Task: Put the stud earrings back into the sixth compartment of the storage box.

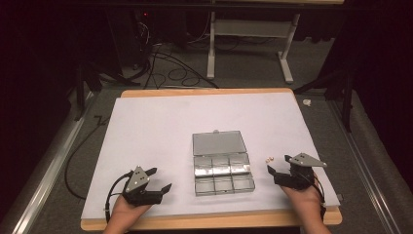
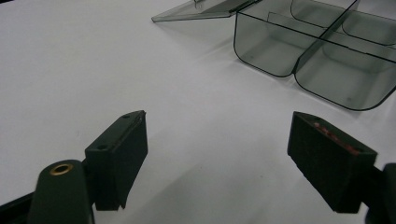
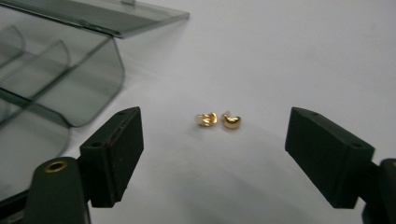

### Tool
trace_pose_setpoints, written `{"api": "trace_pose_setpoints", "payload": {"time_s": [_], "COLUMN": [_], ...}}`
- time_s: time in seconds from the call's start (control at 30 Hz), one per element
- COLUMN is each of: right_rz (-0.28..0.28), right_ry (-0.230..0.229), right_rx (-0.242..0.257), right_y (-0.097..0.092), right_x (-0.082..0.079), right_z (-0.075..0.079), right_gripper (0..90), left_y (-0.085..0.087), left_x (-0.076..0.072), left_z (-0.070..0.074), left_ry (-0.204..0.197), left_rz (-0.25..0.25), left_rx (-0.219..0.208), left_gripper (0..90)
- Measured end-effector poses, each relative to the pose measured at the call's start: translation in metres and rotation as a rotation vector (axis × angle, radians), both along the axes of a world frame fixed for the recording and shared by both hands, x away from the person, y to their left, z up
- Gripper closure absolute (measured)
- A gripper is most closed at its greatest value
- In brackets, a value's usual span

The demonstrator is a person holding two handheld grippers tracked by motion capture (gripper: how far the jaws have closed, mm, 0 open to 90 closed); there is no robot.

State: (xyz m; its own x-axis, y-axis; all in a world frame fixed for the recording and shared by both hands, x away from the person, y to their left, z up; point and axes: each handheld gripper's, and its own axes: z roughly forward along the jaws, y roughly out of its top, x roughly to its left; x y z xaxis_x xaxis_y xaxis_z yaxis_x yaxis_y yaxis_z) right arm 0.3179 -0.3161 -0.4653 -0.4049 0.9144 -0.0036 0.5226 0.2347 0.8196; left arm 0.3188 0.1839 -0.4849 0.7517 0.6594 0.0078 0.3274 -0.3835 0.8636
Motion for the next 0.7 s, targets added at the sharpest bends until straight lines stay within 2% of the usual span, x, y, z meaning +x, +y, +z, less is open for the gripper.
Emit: {"api": "trace_pose_setpoints", "payload": {"time_s": [0.07,0.17,0.4,0.53,0.67,0.7], "right_rz": [0.009,0.018,0.011,-0.006,-0.001,-0.014], "right_ry": [-0.003,-0.005,-0.008,-0.01,-0.034,-0.041], "right_rx": [0.009,-0.007,0.016,0.032,0.018,0.012], "right_y": [0.0026,0.0059,0.0041,0.0007,-0.0003,0.0002], "right_x": [-0.002,-0.0015,0.0007,0.0009,0.0017,0.0022], "right_z": [-0.0004,-0.0013,0.0008,0.0017,0.0034,0.0039], "right_gripper": [18.6,18.1,18.3,24.8,34.0,36.5], "left_y": [0.0,-0.0001,0.0,0.0008,0.0003,-0.0002], "left_x": [-0.0001,0.0003,-0.0003,-0.0012,-0.0013,-0.0009], "left_z": [0.0001,0.0,0.0001,0.0002,0.0003,0.0002], "left_ry": [0.0,0.005,-0.001,-0.012,-0.012,-0.008], "left_rz": [0.001,0.004,0.009,0.02,0.033,0.035], "left_rx": [0.002,0.001,0.001,-0.01,0.0,0.005], "left_gripper": [20.9,20.9,23.7,31.7,43.2,45.9]}}
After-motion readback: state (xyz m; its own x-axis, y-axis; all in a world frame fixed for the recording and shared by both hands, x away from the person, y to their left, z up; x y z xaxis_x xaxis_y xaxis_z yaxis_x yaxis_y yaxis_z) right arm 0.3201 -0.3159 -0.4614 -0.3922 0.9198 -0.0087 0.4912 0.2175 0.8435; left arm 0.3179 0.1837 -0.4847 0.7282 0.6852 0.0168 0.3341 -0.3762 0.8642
